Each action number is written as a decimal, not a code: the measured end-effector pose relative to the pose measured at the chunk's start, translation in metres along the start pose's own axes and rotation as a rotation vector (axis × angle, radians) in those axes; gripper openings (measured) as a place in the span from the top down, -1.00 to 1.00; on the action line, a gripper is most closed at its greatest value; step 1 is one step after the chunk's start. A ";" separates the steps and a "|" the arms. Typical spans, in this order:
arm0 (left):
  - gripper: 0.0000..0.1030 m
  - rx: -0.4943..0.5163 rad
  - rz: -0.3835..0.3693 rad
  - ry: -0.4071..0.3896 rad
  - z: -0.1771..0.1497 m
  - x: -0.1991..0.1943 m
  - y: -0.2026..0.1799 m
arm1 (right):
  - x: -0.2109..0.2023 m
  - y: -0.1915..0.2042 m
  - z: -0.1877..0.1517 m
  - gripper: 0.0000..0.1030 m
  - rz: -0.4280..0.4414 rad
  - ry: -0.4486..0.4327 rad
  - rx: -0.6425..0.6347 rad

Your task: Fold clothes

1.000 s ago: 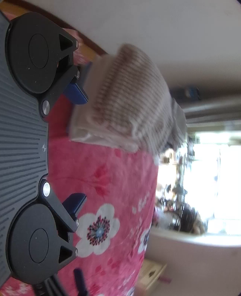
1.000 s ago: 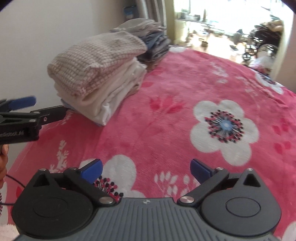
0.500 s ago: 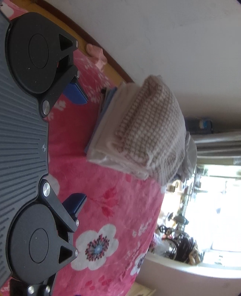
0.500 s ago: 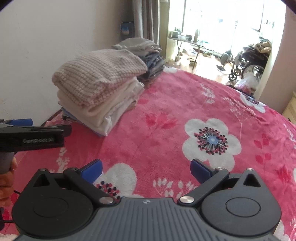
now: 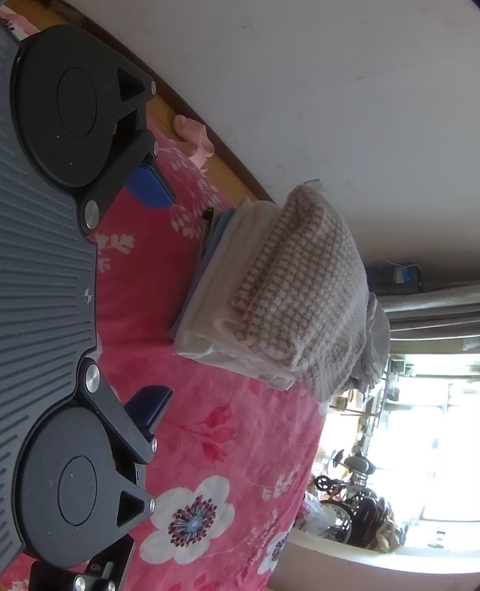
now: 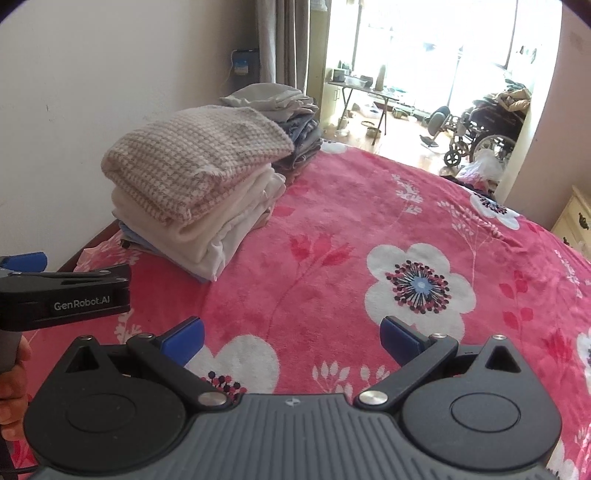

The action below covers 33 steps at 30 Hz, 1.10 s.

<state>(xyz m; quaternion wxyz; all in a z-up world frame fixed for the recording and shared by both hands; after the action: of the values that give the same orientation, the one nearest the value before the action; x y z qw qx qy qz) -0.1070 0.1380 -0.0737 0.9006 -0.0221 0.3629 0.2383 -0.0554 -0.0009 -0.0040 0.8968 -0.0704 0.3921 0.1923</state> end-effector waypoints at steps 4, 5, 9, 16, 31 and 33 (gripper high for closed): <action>-1.00 0.012 0.003 -0.008 0.001 -0.002 -0.003 | 0.002 0.000 -0.001 -1.00 0.000 0.009 0.008; -1.00 0.014 0.005 -0.010 0.002 -0.003 -0.003 | 0.002 0.000 -0.002 -1.00 0.000 0.011 0.010; -1.00 0.026 0.009 -0.018 0.003 -0.005 -0.006 | 0.004 0.000 -0.004 -1.00 0.000 0.021 0.014; -1.00 0.040 0.018 -0.031 0.005 -0.009 -0.009 | 0.001 0.000 -0.008 -1.00 0.000 0.028 0.019; -1.00 0.039 0.011 -0.053 0.008 -0.013 -0.008 | -0.002 0.005 -0.008 -1.00 0.005 0.027 0.017; -1.00 0.041 0.009 -0.049 0.007 -0.013 -0.008 | -0.003 0.007 -0.009 -1.00 0.007 0.025 0.013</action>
<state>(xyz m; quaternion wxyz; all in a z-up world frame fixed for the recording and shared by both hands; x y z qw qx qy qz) -0.1068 0.1271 -0.0608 0.9084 0.0039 0.3456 0.2352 -0.0658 0.0020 -0.0076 0.8917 -0.0654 0.4046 0.1922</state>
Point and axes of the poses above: each gripper's, at about its wrist camera, not at the fingertips, and x roughly the way its jaws point, y to its left, z to its top, the point moved 10 cm from there along x, roughly the way its jaws point, and after that the axes turned 6 degrees about x, right-handed, at the moved point
